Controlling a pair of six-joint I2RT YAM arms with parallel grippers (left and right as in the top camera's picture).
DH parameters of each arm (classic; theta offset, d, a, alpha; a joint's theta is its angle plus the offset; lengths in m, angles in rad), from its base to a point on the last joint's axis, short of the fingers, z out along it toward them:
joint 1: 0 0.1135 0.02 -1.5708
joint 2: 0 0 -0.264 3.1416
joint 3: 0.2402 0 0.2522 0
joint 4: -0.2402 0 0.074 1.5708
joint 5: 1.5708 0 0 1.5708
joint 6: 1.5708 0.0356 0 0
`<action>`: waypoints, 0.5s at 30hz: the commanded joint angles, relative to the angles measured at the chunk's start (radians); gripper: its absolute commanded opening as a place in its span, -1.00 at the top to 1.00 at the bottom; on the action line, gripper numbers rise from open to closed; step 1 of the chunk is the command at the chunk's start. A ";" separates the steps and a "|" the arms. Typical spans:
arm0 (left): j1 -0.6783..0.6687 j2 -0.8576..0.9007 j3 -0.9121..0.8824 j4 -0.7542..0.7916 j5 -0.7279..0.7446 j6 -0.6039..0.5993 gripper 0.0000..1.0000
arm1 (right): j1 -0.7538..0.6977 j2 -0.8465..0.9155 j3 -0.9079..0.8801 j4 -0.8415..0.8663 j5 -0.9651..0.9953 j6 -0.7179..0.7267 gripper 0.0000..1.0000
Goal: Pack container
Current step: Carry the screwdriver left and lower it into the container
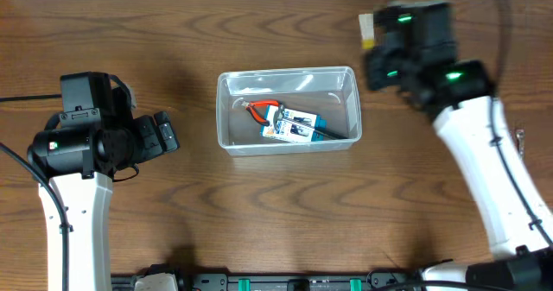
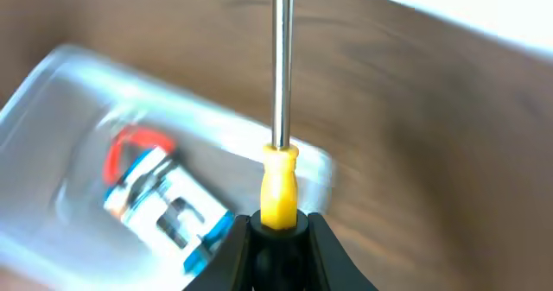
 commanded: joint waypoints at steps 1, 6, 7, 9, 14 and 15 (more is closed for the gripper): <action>0.002 0.005 0.018 -0.003 -0.012 0.018 -0.93 | 0.107 0.031 -0.001 0.008 -0.026 -0.450 0.97; 0.002 0.005 0.018 -0.003 -0.012 0.018 -0.93 | 0.176 0.115 -0.001 0.014 -0.027 -0.729 0.98; 0.002 0.005 0.018 -0.003 -0.012 0.018 -0.93 | 0.180 0.135 -0.001 0.014 -0.027 -0.752 0.98; 0.002 0.005 0.018 -0.003 -0.012 0.018 -0.93 | 0.180 0.188 -0.001 0.014 -0.034 -0.763 0.98; 0.002 0.005 0.018 -0.003 -0.012 0.018 -0.93 | 0.180 0.336 -0.001 -0.017 -0.034 -0.763 0.98; 0.002 0.005 0.018 -0.003 -0.012 0.018 -0.93 | 0.181 0.358 -0.001 -0.026 -0.034 -0.763 0.98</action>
